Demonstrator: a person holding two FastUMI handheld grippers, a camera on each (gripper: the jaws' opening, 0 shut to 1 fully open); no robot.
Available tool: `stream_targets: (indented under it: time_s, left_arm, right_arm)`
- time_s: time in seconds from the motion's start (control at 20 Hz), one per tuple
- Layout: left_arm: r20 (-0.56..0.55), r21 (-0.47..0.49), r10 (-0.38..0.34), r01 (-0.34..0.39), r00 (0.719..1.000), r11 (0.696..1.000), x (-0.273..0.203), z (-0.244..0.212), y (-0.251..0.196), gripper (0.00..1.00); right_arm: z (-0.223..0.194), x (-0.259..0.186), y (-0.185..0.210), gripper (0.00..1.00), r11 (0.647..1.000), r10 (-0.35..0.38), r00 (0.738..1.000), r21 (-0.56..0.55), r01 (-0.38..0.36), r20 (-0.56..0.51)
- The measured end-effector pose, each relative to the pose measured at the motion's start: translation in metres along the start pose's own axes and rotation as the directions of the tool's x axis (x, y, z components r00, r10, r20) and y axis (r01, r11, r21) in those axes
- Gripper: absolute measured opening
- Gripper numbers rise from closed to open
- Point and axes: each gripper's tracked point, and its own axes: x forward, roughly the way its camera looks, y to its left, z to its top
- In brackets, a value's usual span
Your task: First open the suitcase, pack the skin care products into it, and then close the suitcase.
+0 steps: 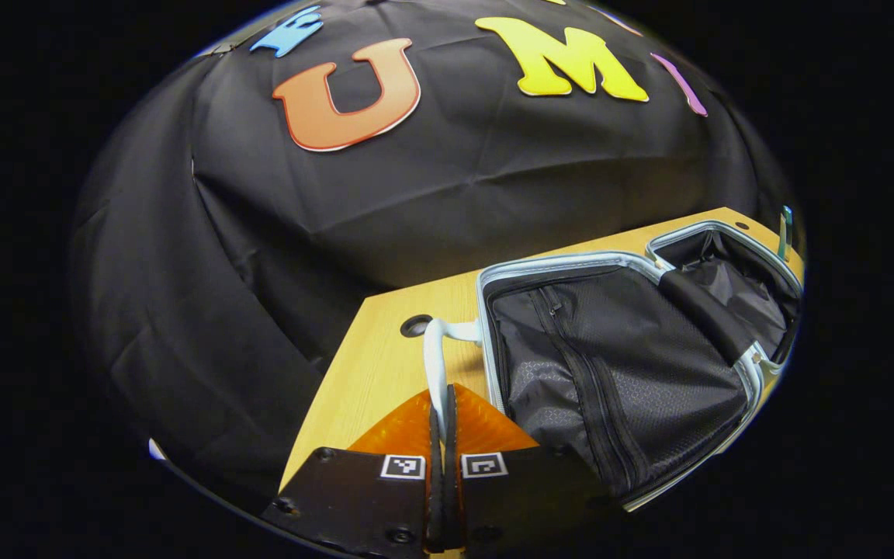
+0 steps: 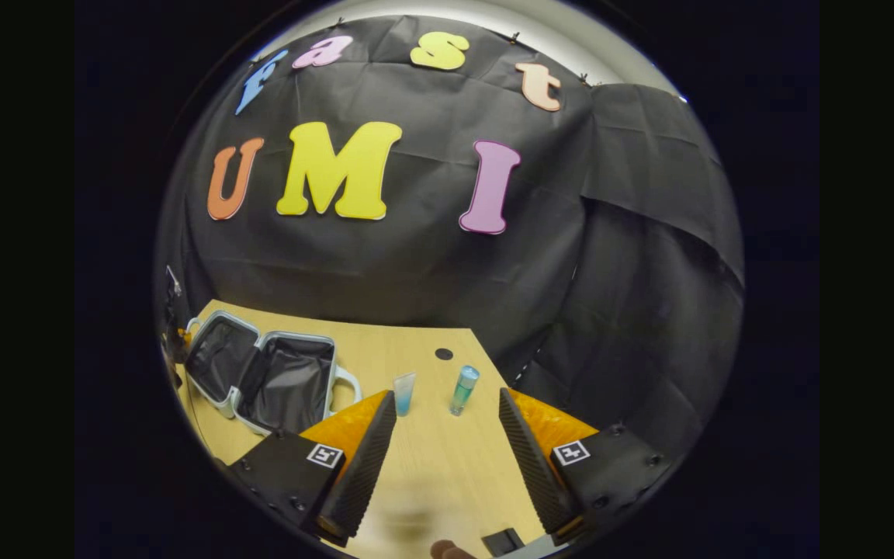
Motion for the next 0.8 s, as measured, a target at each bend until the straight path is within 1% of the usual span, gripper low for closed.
stream_targets:
  time_s: [0.15,0.2,0.25,0.3,0.35,0.4,0.45,0.5,0.55,0.7,0.8]
  left_arm:
    - [-0.054,-0.057,-0.022,0.019,0.998,0.998,0.006,-0.024,-0.006,0.05]
    - [-0.049,-0.083,-0.028,0.023,0.998,0.996,0.004,-0.026,-0.007,0.05]
    - [-0.031,-0.097,-0.016,0.013,0.999,0.995,0.004,-0.024,-0.003,0.06]
    - [-0.042,-0.100,-0.011,0.006,0.999,0.995,0.006,-0.027,-0.003,0.02]
    - [-0.033,-0.101,-0.008,0.004,0.999,0.995,0.005,-0.024,-0.003,0.17]
    - [-0.037,-0.088,0.025,-0.028,0.999,0.996,0.007,-0.024,0.002,0.18]
    - [-0.036,-0.065,0.065,-0.067,0.997,0.996,0.004,-0.023,0.010,0.22]
    - [-0.027,-0.066,0.053,-0.055,0.998,0.996,0.002,-0.018,0.008,0.22]
    - [-0.008,-0.071,0.043,-0.043,0.999,0.997,-0.004,-0.009,0.004,0.55]
    - [0.027,-0.075,0.045,-0.043,0.999,0.996,-0.021,0.016,-0.006,0.88]
    - [0.045,-0.070,0.035,-0.032,0.998,0.997,-0.033,0.035,-0.024,0.95]
  right_arm:
    - [0.000,0.002,0.012,0.79,1.000,0.021,1.000,-0.023,-0.021,-0.004]
    - [0.003,0.003,0.015,0.80,0.999,0.029,1.000,-0.033,-0.028,0.001]
    - [0.006,0.003,0.019,0.79,0.998,0.037,0.999,-0.043,-0.037,0.008]
    - [0.007,0.003,0.023,0.79,0.998,0.047,0.999,-0.052,-0.046,0.015]
    - [0.007,0.004,0.026,0.80,0.997,0.058,0.998,-0.059,-0.057,0.020]
    - [0.009,0.004,0.028,0.79,0.996,0.067,0.998,-0.065,-0.065,0.022]
    - [0.010,0.007,0.030,0.79,0.995,0.074,0.997,-0.066,-0.072,0.022]
    - [0.008,0.009,0.031,0.79,0.995,0.080,0.997,-0.069,-0.078,0.024]
    - [0.009,0.009,0.030,0.79,0.993,0.083,0.996,-0.080,-0.081,0.031]
    - [0.011,0.013,0.033,0.79,0.989,0.113,0.992,-0.103,-0.107,0.049]
    - [0.013,0.018,0.032,0.79,0.987,0.133,0.989,-0.101,-0.126,0.060]
